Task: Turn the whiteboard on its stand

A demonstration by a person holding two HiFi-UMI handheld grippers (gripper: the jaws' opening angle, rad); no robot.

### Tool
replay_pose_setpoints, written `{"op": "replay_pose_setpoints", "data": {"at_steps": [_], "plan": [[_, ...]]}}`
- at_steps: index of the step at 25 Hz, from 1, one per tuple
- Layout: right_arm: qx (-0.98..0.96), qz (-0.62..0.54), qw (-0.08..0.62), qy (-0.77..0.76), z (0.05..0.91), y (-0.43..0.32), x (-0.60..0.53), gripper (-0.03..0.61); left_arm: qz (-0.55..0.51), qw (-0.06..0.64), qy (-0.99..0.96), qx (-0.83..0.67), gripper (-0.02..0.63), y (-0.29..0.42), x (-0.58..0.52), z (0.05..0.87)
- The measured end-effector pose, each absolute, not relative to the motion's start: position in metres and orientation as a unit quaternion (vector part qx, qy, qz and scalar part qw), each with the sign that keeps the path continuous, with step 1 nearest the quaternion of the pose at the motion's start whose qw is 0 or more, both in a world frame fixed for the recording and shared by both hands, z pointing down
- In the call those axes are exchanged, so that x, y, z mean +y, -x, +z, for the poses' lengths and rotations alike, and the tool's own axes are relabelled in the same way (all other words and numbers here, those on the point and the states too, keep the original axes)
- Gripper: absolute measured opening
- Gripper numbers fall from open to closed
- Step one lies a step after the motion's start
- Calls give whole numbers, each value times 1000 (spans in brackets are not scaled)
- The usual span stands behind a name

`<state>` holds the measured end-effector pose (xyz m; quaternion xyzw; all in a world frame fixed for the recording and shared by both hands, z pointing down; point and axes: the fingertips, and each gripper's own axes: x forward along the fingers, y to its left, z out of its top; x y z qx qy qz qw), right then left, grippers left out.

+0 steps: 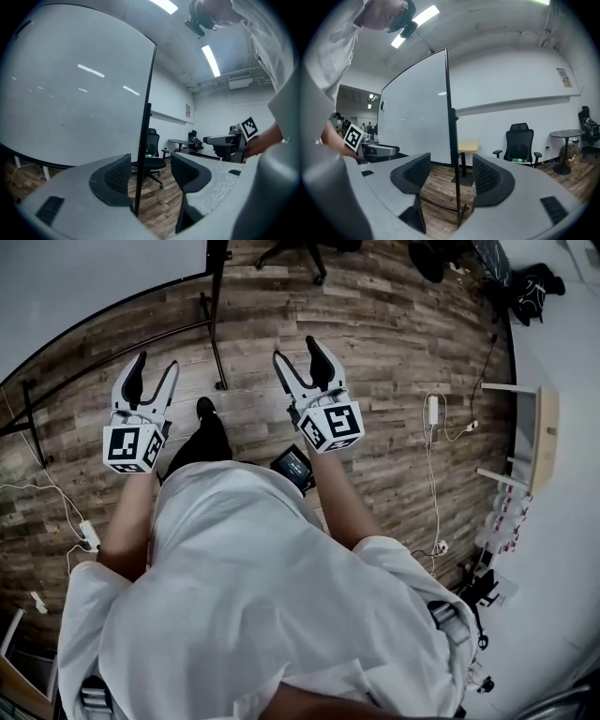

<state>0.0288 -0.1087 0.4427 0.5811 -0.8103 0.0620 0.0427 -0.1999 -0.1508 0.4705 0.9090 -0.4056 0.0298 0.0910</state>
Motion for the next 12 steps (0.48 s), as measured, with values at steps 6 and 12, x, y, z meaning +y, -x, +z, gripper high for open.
{"op": "replay_pose_setpoints", "data": {"at_steps": [6,12], "plan": [[-824,46,53,-562,435,-32,-178,305,2,105,-897,-429,261,200,-206,468],[-842,35,59,-535,418,-27,-231,316,-8,101,-892,-441,261,198,-245,457]]}}
